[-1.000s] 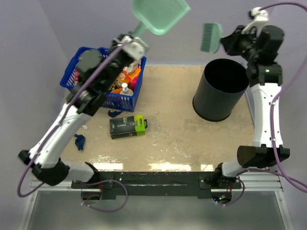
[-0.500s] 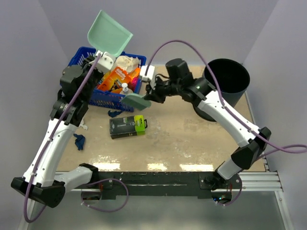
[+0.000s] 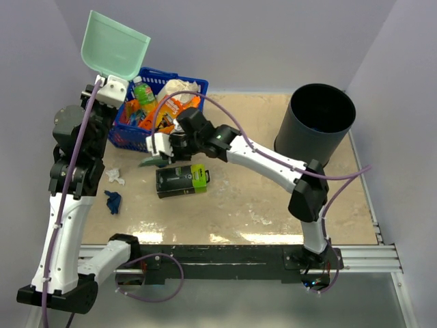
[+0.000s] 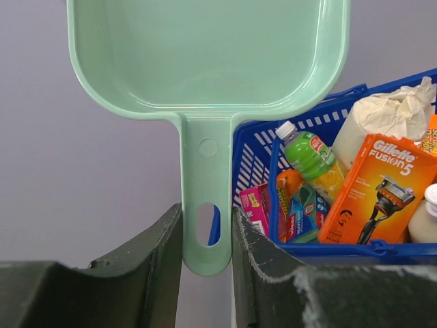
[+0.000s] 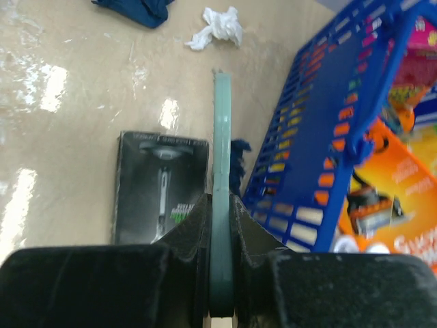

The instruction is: Sweep away the paper scraps from the table

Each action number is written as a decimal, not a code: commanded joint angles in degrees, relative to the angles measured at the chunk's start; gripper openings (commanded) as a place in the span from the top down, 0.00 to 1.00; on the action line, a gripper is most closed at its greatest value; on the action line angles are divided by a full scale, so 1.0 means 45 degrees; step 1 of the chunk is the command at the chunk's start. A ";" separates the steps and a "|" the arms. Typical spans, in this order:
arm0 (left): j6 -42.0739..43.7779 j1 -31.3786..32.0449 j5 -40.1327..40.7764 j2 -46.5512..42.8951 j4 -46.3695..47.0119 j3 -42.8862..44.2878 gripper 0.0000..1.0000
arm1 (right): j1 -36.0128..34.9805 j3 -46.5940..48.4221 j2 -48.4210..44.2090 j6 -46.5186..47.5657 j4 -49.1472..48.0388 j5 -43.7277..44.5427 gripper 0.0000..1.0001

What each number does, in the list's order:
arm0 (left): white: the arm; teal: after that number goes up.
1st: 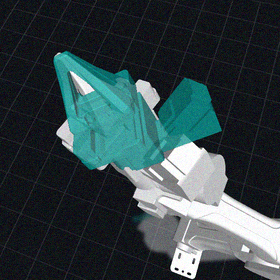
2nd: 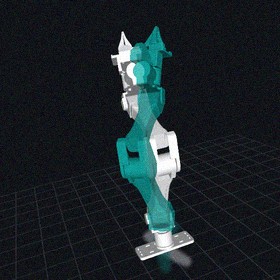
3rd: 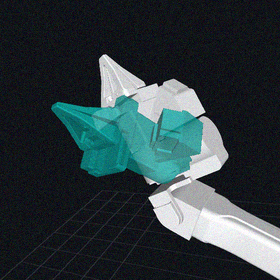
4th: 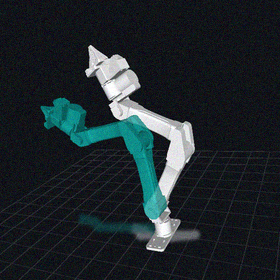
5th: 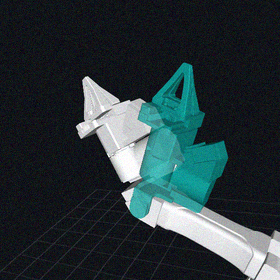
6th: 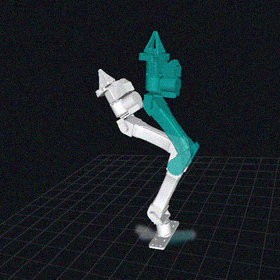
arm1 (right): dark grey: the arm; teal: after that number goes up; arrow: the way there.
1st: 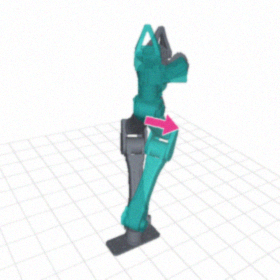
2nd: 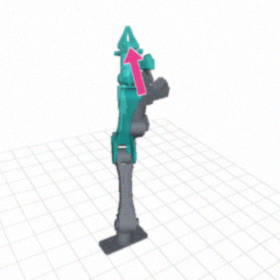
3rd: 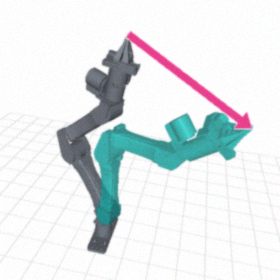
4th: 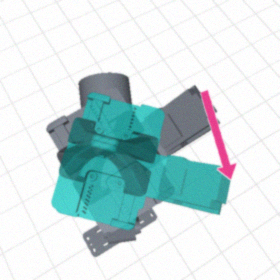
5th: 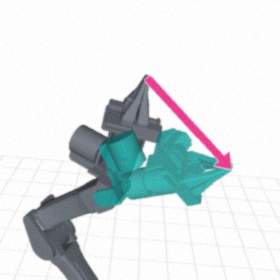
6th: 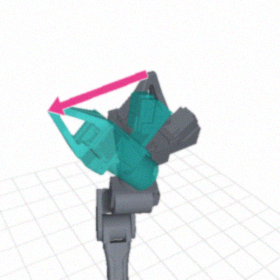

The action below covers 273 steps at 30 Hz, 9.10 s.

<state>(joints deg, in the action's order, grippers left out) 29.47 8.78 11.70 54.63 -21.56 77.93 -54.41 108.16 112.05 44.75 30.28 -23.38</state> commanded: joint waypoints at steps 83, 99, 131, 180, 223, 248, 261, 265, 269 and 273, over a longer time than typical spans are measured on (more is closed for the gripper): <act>-0.2663 -0.0954 -0.3929 0.2274 -0.2162 0.3014 1.00 | -0.2147 0.6044 0.4146 -0.4672 -0.1592 -0.0078 1.00; -0.2877 -0.0954 -0.4417 0.2684 -0.2338 0.3679 1.00 | -0.2303 0.5867 0.5255 -1.1636 -0.7978 0.1268 1.00; -0.4127 -0.0954 -0.6720 0.2605 -0.0814 0.2292 1.00 | -0.1151 -0.4574 0.0809 -1.8248 -0.6221 0.2324 1.00; -0.3346 -0.0954 -0.6448 0.3563 -0.2006 0.4616 1.00 | -0.2810 0.4050 0.6741 0.5250 -0.5699 0.1191 1.00; -0.4382 -0.0934 -0.8441 0.4461 -0.0482 0.4362 1.00 | -0.3045 0.0731 0.2073 0.4817 0.1545 -0.1446 1.00; -0.3386 -0.0369 -0.8460 0.5984 -0.0580 0.5260 1.00 | -0.2128 -0.2978 -0.1067 0.9059 0.7449 0.0564 1.00; -0.3230 0.0452 -0.8285 0.5810 0.0007 0.4112 1.00 | 0.1972 -0.6437 -0.5522 0.9062 0.9578 0.2754 1.00; -0.2237 0.0452 -0.8247 0.5050 -0.0850 0.3231 1.00 | 0.3144 -0.5659 -0.6869 0.5514 0.8508 0.0966 1.00; -0.1804 0.0433 -0.7466 0.4423 -0.0736 0.2409 1.00 | 0.3557 -0.5441 -0.7574 -0.1056 0.5645 -0.1461 1.00; -0.1745 0.0433 -0.6978 0.4383 -0.0736 0.2564 1.00 | 0.3654 -0.7057 -0.8122 -0.5428 0.3062 -0.2871 1.00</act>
<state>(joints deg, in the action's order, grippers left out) 19.44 10.66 -22.55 76.86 -27.57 88.58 -38.13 80.71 77.78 47.09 58.04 -25.76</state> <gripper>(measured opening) 0.350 0.106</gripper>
